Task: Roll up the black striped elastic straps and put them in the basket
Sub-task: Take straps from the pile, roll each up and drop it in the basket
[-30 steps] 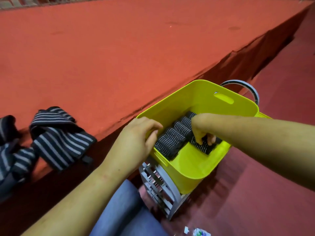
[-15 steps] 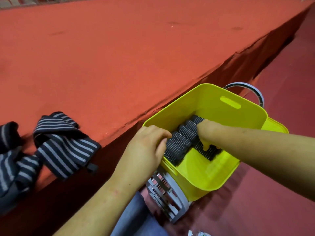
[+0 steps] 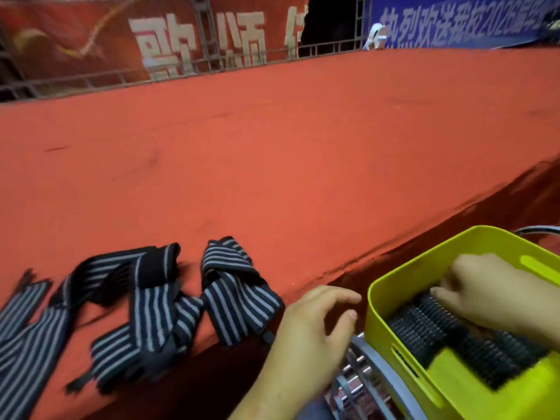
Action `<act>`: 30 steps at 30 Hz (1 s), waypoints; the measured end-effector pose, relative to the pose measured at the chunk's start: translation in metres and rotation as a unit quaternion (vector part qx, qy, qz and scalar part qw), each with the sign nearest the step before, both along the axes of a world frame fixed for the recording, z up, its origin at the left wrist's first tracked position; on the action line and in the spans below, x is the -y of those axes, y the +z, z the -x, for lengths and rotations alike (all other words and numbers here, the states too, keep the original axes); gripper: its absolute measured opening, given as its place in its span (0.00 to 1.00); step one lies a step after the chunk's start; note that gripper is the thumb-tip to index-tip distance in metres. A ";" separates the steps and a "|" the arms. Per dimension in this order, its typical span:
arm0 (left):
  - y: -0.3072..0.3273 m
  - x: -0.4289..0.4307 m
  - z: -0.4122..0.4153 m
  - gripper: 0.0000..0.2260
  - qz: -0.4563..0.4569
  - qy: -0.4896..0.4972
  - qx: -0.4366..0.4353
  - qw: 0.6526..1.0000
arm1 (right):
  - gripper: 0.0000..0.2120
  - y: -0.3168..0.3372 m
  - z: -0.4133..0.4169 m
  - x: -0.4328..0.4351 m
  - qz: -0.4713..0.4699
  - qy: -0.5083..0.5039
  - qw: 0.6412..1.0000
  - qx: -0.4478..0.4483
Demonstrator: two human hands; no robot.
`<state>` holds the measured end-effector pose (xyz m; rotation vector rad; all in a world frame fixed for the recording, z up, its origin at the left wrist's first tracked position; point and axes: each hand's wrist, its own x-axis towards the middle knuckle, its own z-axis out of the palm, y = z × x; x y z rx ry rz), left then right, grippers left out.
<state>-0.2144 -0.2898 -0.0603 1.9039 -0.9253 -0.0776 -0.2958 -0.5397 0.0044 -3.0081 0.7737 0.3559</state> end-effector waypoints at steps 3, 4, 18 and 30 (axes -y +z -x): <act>-0.001 -0.035 -0.013 0.09 0.004 0.042 0.001 0.999 | 0.22 0.014 -0.012 -0.039 -0.069 0.024 0.993 0.090; -0.002 -0.042 -0.016 0.09 0.003 0.053 -0.002 0.999 | 0.22 0.018 -0.015 -0.053 -0.113 0.032 0.988 0.104; -0.028 -0.209 -0.077 0.16 -0.122 0.249 -0.049 0.960 | 0.07 -0.071 -0.120 -0.212 -0.424 0.080 0.885 0.176; -0.050 -0.241 -0.094 0.38 -0.142 0.331 -0.138 0.923 | 0.29 -0.112 -0.151 -0.249 -0.511 0.009 0.839 0.185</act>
